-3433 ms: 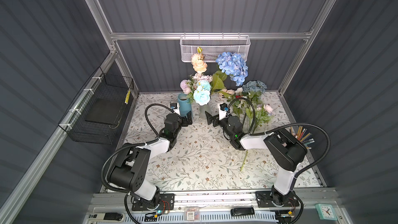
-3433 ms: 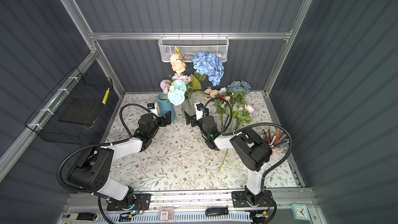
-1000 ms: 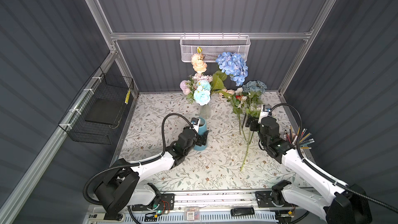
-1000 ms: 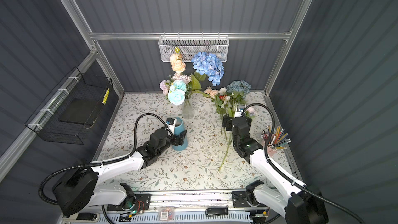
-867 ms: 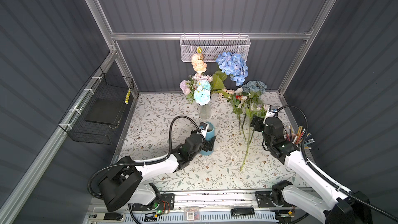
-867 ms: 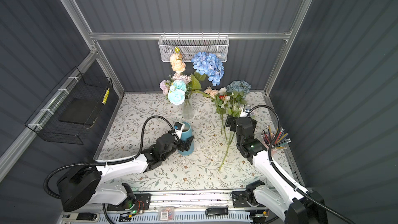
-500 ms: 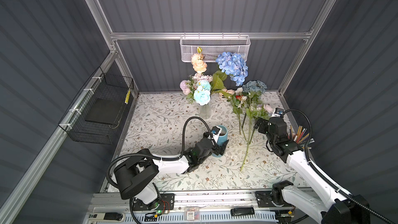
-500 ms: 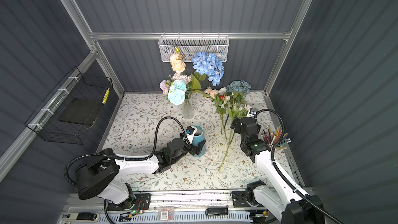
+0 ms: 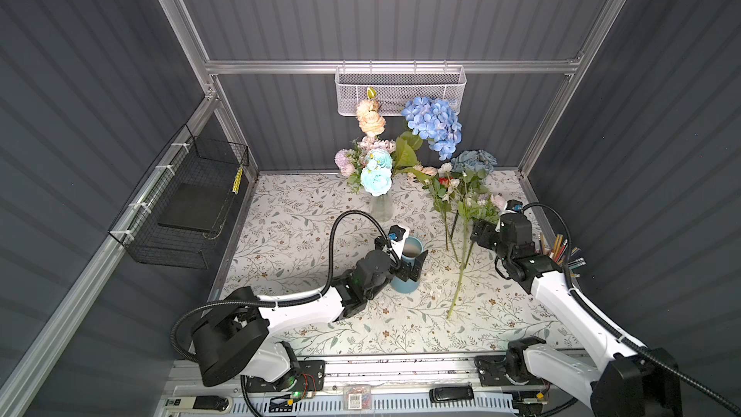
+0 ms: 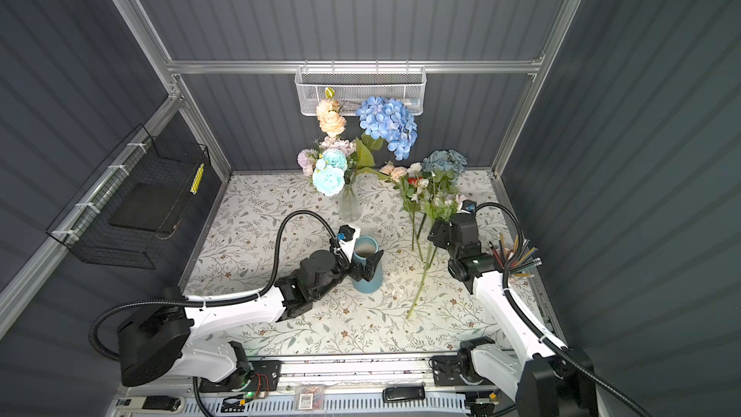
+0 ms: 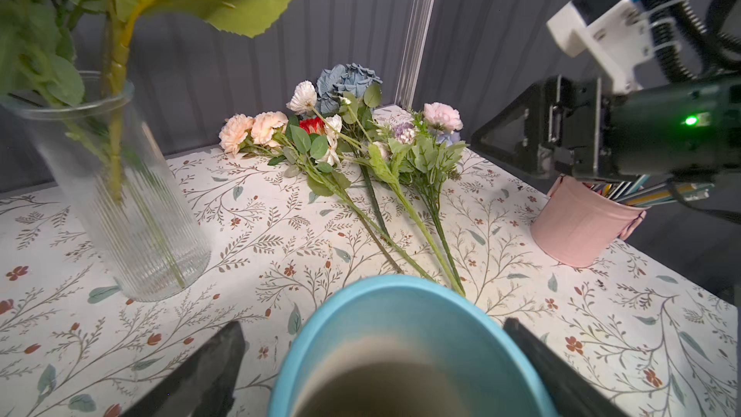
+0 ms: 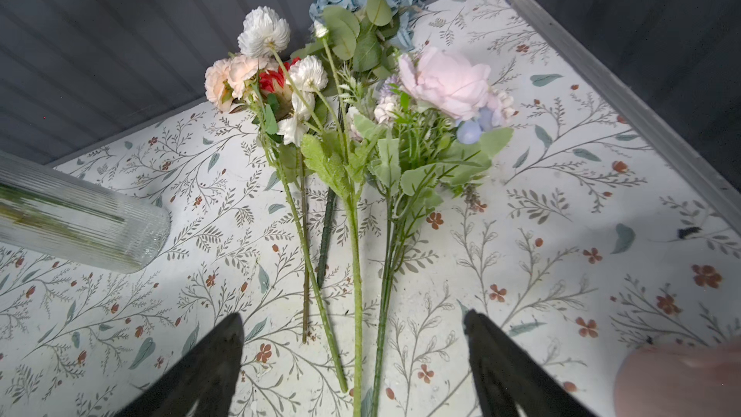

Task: Arrange the flowers into the vase
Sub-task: 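Set down the teal vase with the left gripper while the right gripper reaches the pile, then close the right gripper on flower stems in the pile while the left gripper withdraws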

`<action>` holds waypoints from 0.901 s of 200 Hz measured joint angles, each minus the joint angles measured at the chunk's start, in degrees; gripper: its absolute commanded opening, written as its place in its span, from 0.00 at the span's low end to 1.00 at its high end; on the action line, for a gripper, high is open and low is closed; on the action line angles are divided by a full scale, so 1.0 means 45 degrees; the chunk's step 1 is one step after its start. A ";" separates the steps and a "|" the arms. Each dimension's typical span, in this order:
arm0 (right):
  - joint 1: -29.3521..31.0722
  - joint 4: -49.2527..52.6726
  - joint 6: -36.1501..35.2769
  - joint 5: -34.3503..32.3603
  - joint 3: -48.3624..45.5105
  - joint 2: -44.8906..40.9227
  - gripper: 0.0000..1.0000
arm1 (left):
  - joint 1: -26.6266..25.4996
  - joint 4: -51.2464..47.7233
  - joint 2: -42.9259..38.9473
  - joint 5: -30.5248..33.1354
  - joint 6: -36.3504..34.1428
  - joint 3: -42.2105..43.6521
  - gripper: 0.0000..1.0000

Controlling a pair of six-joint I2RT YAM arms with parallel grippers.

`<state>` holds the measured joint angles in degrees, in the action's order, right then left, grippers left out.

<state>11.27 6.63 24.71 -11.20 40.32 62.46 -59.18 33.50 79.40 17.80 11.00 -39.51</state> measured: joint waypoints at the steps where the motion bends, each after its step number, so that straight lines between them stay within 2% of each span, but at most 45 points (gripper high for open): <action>1: 0.0000 0.0010 -0.0010 0.0024 0.0019 0.0039 0.82 | 0.0000 -0.0034 -0.0029 0.0000 0.0005 0.0000 0.99; 51: 0.0000 0.0146 0.0355 0.1239 0.1020 0.2594 0.56 | 0.0000 -0.1836 -0.1957 -0.0146 0.0238 -0.0121 0.99; 84: -0.0015 0.0296 0.0369 0.1574 0.1865 0.4269 0.51 | 0.0219 -0.2720 -0.2657 -0.0053 0.0170 -0.0787 0.99; 98: -0.0049 0.0345 0.0364 0.1569 0.2089 0.4750 0.50 | 0.0719 -0.2895 -0.2749 -0.0141 0.0126 -0.1127 0.99; 139: -0.0262 0.0432 0.0369 0.1540 0.2220 0.5693 0.43 | 0.3254 -0.3079 -0.2730 -0.0253 0.0262 -0.1258 0.99; 156: -0.0330 0.0432 0.0321 0.1593 0.2229 0.6071 0.35 | 0.3696 -0.3065 -0.2613 -0.0194 0.0282 -0.1258 0.99; 180: -0.0379 0.0437 0.0369 0.1792 0.2307 0.6698 0.31 | 0.4342 -0.2856 -0.2195 -0.0583 0.0646 -0.1258 0.99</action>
<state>9.56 8.60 26.37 -3.14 50.70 92.60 -39.64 20.64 69.52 15.18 13.91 -45.17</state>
